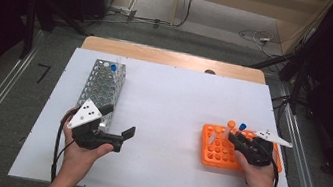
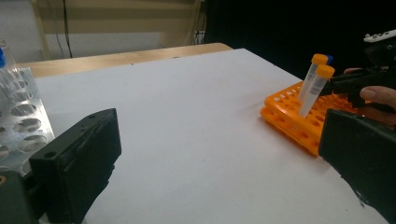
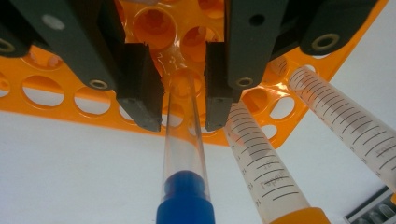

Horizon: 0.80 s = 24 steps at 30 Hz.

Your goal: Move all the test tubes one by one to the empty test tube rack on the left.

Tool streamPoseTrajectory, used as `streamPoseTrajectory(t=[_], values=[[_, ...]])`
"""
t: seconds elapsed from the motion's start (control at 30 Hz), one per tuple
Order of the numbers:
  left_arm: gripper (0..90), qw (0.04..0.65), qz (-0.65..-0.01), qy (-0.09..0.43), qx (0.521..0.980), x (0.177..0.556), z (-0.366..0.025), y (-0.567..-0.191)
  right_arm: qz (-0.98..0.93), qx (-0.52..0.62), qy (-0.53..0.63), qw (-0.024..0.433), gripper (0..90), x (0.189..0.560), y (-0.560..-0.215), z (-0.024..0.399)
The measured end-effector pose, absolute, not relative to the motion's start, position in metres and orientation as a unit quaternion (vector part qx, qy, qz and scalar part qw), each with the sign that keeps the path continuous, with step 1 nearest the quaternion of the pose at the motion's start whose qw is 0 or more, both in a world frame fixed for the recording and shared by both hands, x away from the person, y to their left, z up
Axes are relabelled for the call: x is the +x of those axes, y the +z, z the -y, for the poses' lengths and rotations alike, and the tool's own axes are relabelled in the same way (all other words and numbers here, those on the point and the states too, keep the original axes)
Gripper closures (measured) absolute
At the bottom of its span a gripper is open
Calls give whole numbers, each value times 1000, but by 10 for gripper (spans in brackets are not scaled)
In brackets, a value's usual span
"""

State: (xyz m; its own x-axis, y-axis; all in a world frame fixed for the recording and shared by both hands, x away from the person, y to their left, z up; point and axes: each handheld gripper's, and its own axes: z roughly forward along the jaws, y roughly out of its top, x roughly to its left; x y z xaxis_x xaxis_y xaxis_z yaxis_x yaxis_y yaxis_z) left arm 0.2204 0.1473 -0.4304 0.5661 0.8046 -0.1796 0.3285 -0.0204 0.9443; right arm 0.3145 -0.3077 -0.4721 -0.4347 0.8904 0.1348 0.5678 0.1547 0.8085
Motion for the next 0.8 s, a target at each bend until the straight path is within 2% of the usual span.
streamPoseTrajectory(t=[0.13,0.3,0.8], values=[[0,563,-416,209,683,219,-146,-433,-733,495,419,206,726,313,-474,304],[0,562,-417,205,685,220,-145,-435,-738,484,414,222,747,311,-475,300],[0,563,-414,203,686,220,-143,-436,-711,473,462,240,752,299,-457,315]])
